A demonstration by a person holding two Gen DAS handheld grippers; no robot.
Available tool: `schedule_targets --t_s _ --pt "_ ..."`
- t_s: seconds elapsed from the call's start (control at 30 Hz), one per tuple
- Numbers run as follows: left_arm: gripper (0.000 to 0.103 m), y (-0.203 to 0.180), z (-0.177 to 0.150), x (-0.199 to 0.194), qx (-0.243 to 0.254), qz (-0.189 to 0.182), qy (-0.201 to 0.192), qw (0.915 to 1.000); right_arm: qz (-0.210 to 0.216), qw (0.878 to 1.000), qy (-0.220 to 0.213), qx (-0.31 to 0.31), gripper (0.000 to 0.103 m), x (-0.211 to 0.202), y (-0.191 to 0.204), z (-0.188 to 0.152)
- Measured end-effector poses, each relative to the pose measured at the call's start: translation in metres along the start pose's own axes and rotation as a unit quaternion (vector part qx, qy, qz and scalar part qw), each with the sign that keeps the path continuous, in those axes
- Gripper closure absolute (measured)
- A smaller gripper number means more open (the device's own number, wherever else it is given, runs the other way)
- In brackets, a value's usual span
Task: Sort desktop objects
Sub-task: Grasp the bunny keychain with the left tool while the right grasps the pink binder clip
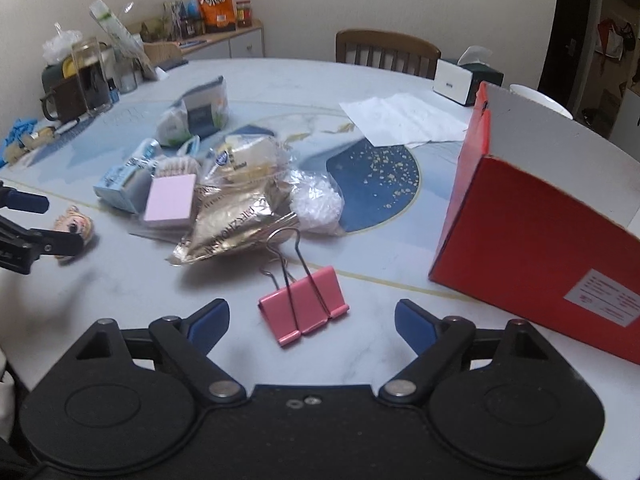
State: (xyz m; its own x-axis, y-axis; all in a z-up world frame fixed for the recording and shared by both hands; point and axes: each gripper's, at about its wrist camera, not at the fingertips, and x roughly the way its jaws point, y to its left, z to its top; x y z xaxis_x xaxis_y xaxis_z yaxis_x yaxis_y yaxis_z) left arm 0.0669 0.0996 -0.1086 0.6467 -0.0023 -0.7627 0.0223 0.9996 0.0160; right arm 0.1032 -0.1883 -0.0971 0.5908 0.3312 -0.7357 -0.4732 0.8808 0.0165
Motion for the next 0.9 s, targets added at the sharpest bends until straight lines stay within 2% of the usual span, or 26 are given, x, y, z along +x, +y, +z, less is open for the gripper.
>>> schedule_targets --t_s 0.13,0.23,0.33,0.5,0.6,0.73,0.9 --pt "0.002 0.003 -0.001 0.005 0.005 -0.008 0.0 1.0 -0.005 1.0 0.014 -0.019 0.014 0.015 0.003 0.004" --pt "0.007 0.005 -0.001 0.008 0.013 -0.021 0.002 0.9997 -0.001 0.999 0.025 -0.025 0.022 0.023 0.006 0.007" --pt "0.01 0.005 -0.002 0.009 0.022 -0.03 0.002 0.9993 -0.002 0.999 0.034 -0.026 0.023 0.03 0.007 0.009" --pt "0.024 0.007 -0.003 0.009 0.033 -0.049 0.006 0.9983 0.008 0.999 0.039 -0.015 0.031 0.032 0.008 0.011" --pt "0.032 0.006 -0.004 0.01 0.044 -0.043 0.007 0.9981 0.007 0.999 0.043 -0.012 0.036 0.033 0.009 0.014" --pt "0.048 0.007 -0.004 0.008 0.056 -0.057 0.002 0.9968 -0.001 0.999 0.049 -0.011 0.042 0.033 0.009 0.017" --pt "0.05 0.012 -0.004 0.005 0.054 -0.075 0.004 0.9957 -0.012 0.998 0.058 -0.004 0.045 0.032 0.011 0.018"
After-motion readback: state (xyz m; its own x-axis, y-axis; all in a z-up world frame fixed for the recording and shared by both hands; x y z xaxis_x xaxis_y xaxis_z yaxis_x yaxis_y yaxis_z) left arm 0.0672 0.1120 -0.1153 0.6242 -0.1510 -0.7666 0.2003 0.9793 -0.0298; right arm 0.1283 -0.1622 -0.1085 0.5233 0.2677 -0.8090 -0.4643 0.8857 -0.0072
